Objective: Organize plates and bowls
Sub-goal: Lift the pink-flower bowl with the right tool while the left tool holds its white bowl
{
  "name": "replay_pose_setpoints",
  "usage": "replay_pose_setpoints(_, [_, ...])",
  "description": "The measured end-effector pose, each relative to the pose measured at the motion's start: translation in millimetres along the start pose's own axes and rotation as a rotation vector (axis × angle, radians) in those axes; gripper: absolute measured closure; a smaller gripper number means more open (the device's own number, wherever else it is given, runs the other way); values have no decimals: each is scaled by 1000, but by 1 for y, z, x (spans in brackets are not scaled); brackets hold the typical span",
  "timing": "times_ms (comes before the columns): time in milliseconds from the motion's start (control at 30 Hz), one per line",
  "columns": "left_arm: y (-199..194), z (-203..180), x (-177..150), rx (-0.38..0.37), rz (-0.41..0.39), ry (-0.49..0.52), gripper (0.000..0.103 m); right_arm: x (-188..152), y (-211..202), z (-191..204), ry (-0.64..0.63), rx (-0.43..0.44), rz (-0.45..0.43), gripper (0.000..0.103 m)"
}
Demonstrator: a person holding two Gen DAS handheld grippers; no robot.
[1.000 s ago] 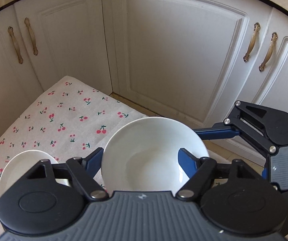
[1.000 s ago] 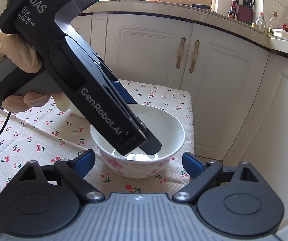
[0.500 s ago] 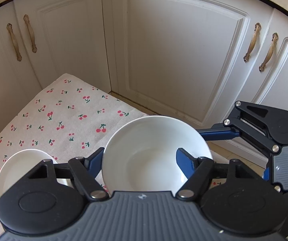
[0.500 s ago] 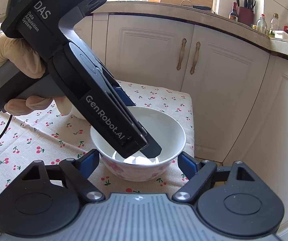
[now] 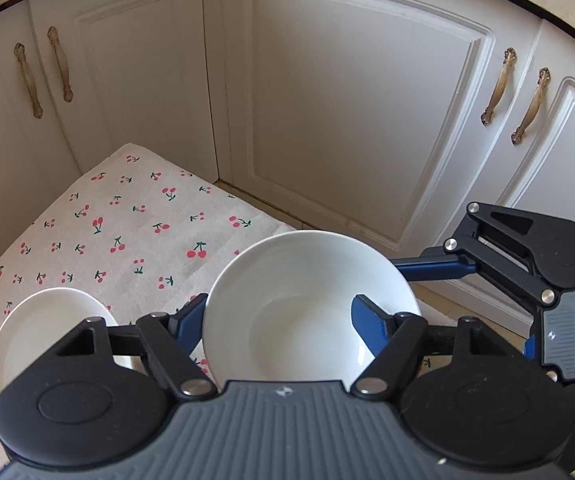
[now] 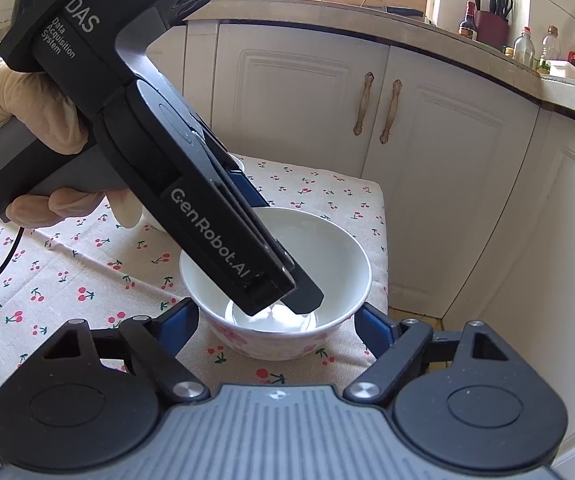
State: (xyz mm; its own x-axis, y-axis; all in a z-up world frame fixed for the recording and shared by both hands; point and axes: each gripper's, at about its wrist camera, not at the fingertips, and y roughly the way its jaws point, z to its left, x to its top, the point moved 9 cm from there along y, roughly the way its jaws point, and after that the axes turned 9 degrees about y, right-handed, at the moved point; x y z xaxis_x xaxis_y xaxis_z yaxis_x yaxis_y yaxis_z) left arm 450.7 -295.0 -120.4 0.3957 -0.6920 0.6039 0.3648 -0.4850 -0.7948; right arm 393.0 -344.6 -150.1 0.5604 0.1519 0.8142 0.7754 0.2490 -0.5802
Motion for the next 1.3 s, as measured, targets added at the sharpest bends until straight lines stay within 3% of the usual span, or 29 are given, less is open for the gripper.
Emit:
replay_pose_setpoints(267, [-13, -10, -3, -3, -5, 2, 28, 0, -13, 6, -1, 2, 9, 15])
replay_pose_setpoints(600, [-59, -32, -12, -2, -47, -1, 28, 3, -53, 31, -22, 6, -2, 15])
replay_pose_setpoints(1300, [-156, -79, -70, 50, -88, -8, 28, -6, -146, 112, -71, 72, -19, 15])
